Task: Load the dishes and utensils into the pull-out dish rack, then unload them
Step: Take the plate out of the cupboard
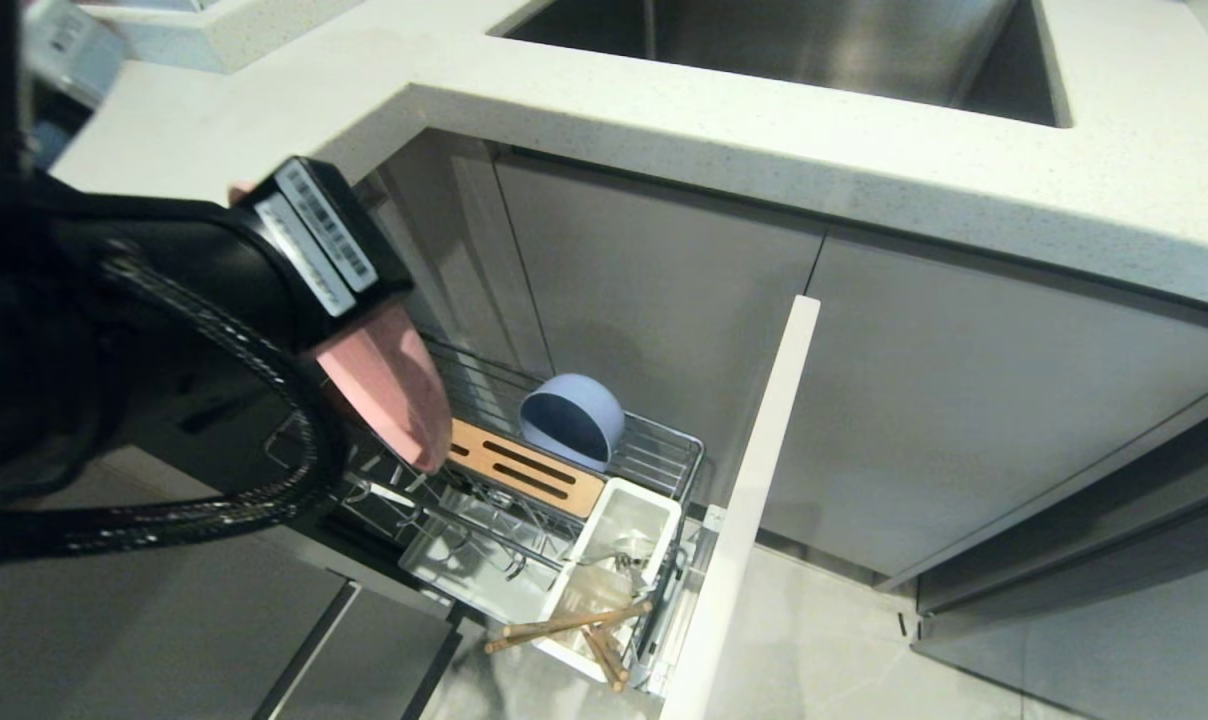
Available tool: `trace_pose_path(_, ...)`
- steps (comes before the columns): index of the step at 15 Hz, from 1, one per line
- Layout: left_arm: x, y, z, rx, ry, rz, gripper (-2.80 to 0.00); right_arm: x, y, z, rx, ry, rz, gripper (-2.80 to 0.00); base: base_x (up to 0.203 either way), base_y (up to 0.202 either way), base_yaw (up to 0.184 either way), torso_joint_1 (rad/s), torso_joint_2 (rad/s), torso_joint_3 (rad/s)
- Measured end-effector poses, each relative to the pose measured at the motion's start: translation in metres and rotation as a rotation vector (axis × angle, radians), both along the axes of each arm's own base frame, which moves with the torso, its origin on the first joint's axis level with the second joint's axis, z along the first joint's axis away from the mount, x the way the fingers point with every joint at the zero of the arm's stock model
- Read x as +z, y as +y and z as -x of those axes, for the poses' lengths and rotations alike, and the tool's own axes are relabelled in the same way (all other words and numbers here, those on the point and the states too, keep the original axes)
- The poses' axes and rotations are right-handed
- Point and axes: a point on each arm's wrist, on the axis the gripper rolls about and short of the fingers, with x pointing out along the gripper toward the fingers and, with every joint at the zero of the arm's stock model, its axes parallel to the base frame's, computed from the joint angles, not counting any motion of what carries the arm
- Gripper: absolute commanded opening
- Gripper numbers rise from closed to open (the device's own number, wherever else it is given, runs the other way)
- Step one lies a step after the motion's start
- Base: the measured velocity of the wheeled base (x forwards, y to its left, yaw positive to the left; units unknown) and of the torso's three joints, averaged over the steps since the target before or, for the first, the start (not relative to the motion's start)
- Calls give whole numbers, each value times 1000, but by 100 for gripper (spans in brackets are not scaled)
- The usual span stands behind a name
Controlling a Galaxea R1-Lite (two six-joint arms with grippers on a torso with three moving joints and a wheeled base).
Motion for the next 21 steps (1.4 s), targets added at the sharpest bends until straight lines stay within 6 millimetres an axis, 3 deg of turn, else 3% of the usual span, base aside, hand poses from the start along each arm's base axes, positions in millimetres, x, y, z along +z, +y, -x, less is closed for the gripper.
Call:
trace_pose_path(6, 54, 33, 20, -43, -133, 18, -280, 0, 0, 0, 0, 0, 0, -280, 0, 0, 0, 0, 0, 0)
trace_pose_path(12, 79, 43, 27, -183, -231, -110, -280, 0, 0, 0, 0, 0, 0, -280, 0, 0, 0, 0, 0, 0)
trace_pose_path(17, 98, 50, 29, -171, -347, -181, -280, 0, 0, 0, 0, 0, 0, -280, 0, 0, 0, 0, 0, 0)
trace_pose_path(21, 107, 65, 18, -88, -409, -267, -280, 0, 0, 0, 0, 0, 0, -280, 0, 0, 0, 0, 0, 0)
